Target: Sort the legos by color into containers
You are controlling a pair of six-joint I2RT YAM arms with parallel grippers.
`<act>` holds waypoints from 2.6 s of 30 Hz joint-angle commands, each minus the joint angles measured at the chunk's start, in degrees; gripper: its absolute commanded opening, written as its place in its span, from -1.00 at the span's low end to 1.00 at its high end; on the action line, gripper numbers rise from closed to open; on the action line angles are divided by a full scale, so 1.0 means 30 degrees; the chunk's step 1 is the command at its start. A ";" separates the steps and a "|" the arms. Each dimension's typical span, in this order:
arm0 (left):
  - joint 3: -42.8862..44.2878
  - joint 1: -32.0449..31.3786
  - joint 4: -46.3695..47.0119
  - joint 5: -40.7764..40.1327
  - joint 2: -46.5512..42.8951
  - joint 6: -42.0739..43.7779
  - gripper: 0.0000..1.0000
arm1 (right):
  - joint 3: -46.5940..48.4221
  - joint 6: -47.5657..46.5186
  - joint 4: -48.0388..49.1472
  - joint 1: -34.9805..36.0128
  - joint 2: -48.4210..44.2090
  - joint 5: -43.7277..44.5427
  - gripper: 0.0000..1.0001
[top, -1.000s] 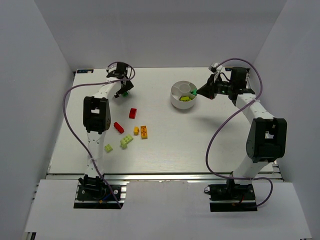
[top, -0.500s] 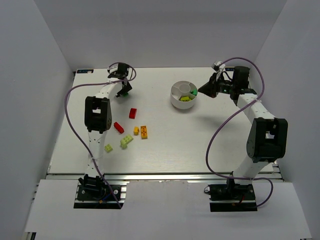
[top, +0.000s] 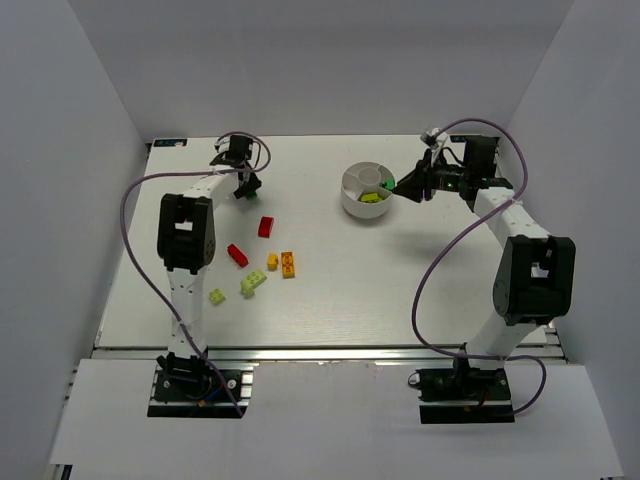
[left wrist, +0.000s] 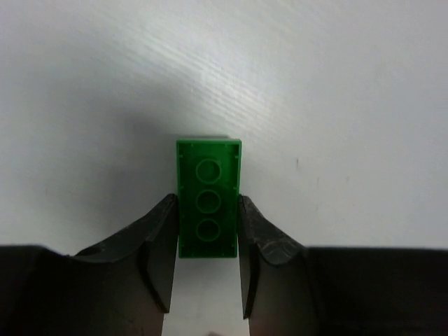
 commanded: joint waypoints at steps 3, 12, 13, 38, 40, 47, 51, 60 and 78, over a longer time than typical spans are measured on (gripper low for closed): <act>-0.6181 -0.0123 0.6736 0.4912 -0.7300 0.1571 -0.70 | 0.1603 0.0195 -0.2338 0.0954 -0.0285 -0.0239 -0.16; -1.8840 -0.1465 1.7289 1.5051 -1.6064 0.3531 -0.82 | 0.3914 0.6023 -0.5003 0.4644 0.1089 0.1669 -0.43; -1.9602 -0.1732 1.7852 1.5316 -1.7173 0.3741 -0.84 | 0.4180 0.7742 -0.5122 0.4911 0.1555 0.1670 -0.38; -2.0723 -0.5719 1.9382 1.4118 -1.7828 0.5911 -0.90 | 0.6203 1.5317 -0.4187 0.7607 0.2703 0.0438 0.41; -2.0781 -0.5720 1.9527 1.4147 -1.7857 0.5823 -0.91 | 0.6233 1.5406 -0.4068 0.7784 0.2761 0.0614 0.41; -2.0987 -0.5924 1.9909 1.4001 -1.7974 0.5355 -0.91 | 0.6321 1.5464 -0.4420 0.8370 0.3376 0.1785 0.23; -2.1045 -0.6100 1.9909 1.3738 -1.8179 0.5208 -0.83 | 0.6409 1.5494 -0.4128 0.8371 0.3640 0.2080 -0.08; -2.2040 -0.6452 1.9559 1.1601 -1.9700 0.4827 0.20 | 0.7696 1.4090 -0.4593 0.8342 0.3787 0.3074 -1.00; -2.4121 -0.6218 1.3174 0.5157 -2.2808 -0.2143 0.80 | 0.5179 0.5158 -0.2605 0.4740 -0.0403 1.0867 -1.00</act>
